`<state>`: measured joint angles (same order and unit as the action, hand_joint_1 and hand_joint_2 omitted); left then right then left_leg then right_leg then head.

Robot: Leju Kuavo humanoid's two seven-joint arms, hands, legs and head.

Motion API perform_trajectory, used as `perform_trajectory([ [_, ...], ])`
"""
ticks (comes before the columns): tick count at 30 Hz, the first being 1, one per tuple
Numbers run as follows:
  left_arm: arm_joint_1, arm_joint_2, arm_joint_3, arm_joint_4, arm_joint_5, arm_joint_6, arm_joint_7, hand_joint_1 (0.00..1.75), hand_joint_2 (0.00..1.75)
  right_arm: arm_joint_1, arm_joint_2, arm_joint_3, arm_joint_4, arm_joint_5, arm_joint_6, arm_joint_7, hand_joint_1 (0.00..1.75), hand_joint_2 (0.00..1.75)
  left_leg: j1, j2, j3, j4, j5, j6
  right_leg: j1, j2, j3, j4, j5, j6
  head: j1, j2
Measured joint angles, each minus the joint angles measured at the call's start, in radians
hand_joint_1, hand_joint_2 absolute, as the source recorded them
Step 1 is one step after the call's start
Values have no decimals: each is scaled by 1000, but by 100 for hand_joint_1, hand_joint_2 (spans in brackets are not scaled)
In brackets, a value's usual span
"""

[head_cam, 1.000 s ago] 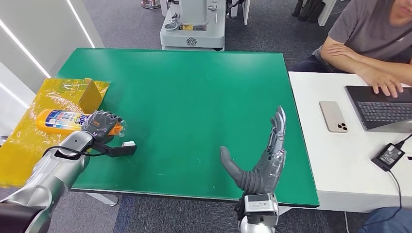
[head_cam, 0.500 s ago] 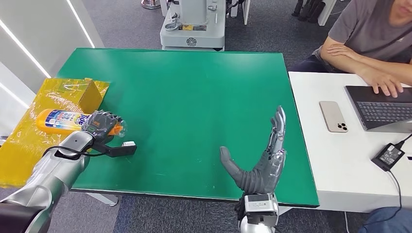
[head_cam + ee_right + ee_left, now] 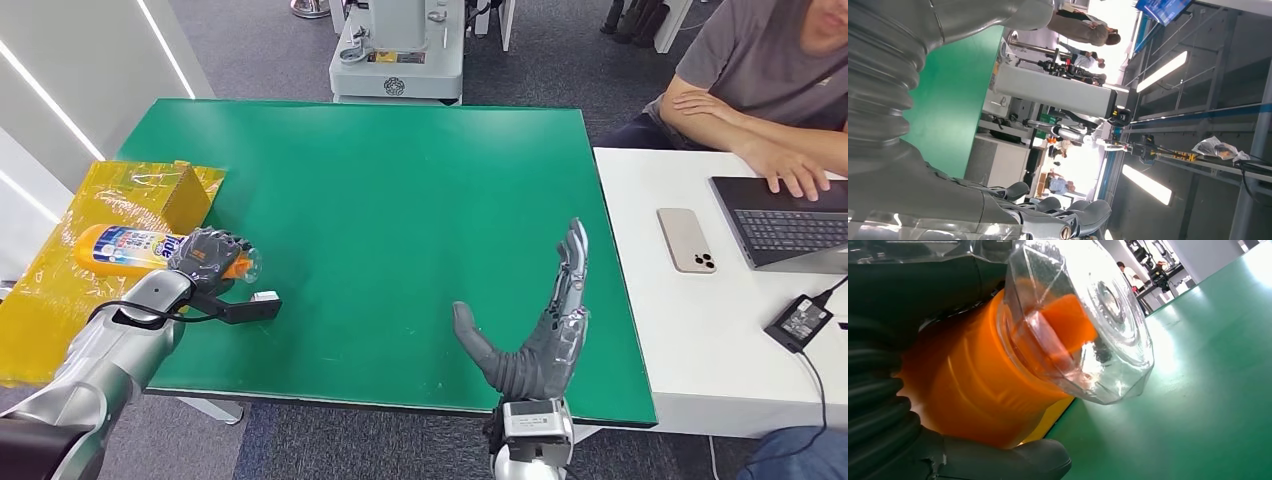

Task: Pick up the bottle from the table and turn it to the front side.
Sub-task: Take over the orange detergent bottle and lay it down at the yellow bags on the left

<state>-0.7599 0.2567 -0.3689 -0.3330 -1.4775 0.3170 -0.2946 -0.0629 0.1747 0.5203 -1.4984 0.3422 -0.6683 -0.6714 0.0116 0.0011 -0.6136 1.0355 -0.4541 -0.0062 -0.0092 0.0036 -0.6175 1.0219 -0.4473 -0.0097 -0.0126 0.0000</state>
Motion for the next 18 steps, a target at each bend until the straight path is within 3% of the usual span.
perform_trajectory([
  [18,0,0,0,0,0,0,0,175,175,0,0,0,0,0,0,0,0,175,0,0,0,0,0,0,0,0,0,0,0,0,0,0],
])
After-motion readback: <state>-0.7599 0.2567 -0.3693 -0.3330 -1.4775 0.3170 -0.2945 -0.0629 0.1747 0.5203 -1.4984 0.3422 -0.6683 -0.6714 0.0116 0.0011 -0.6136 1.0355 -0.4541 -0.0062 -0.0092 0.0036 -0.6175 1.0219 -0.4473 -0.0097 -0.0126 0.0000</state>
